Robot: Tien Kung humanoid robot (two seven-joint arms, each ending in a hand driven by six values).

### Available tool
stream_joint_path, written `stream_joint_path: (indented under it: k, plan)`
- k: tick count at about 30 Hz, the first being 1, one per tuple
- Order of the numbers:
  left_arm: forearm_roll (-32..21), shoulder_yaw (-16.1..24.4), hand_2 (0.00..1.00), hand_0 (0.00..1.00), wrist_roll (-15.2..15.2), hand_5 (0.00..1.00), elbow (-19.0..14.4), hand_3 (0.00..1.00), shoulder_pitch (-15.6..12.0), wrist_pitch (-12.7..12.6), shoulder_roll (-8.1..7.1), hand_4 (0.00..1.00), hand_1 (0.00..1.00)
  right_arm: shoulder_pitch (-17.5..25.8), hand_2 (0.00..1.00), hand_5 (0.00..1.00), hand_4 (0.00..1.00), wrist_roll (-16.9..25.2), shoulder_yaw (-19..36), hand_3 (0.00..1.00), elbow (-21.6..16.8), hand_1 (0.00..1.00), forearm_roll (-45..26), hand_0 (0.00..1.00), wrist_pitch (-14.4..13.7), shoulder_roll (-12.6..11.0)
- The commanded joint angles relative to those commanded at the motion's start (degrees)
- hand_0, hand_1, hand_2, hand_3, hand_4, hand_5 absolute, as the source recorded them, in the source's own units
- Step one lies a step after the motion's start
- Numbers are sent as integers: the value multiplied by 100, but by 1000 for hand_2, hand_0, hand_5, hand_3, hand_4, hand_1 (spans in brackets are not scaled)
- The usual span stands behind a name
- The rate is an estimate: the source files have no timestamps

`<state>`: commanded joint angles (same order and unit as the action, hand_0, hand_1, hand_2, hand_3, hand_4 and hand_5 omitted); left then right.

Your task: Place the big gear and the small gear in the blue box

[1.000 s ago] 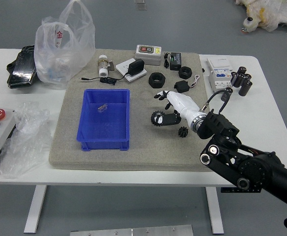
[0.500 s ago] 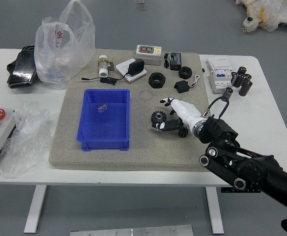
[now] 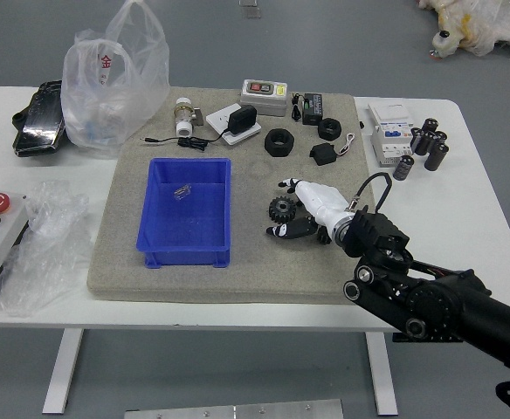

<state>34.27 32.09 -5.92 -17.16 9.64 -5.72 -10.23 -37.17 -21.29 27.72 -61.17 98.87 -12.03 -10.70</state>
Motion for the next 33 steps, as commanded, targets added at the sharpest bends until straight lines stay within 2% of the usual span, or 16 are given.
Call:
stream_joint_path:
  k: [1,2,7,8,13,14,23,31,32,33]
  plan:
    - [-28,-30,611,653,17,371,2,696,2,1,-1,684,630,-2,677,165,785,-15,-21,838,1,625,12,363,-4,0]
    - [-75,-81,609,653,44,367,4,691,2,1,-1,681,630,-3,451,2,506,-36,-44,691,2,535,34,346,-7,2]
    - [-213,-235,609,653,122,367,12,691,0,10,4,681,630,-10,451,2,506,-88,-134,691,5,535,113,346,-44,3]
    - [-215,-238,607,653,124,359,13,690,0,10,5,673,629,-11,355,2,447,-84,-142,572,4,500,123,333,-64,2]
    - [-184,-186,607,653,99,359,12,690,-19,5,5,673,629,-17,355,2,447,24,-120,572,-36,500,177,333,-248,-15]
    - [-158,-155,606,653,81,355,10,687,-26,4,5,670,629,-24,357,2,423,51,-98,549,-62,499,189,330,-287,-25]
    - [186,225,606,653,-145,354,-16,687,-81,6,10,668,629,-368,355,2,415,243,35,543,-566,501,320,331,-588,-86]
    - [394,446,605,653,-292,354,-41,685,-75,21,-11,666,629,-903,356,2,417,466,-509,548,-744,507,19,350,-653,217]
    - [411,460,605,653,-302,354,-43,685,-73,23,-14,666,629,-970,474,2,471,507,-594,610,-738,535,-33,390,-643,272]
    - [423,470,605,653,-309,354,-44,685,-70,25,-17,666,629,-1024,474,2,471,542,-658,610,-724,535,-71,390,-630,315]
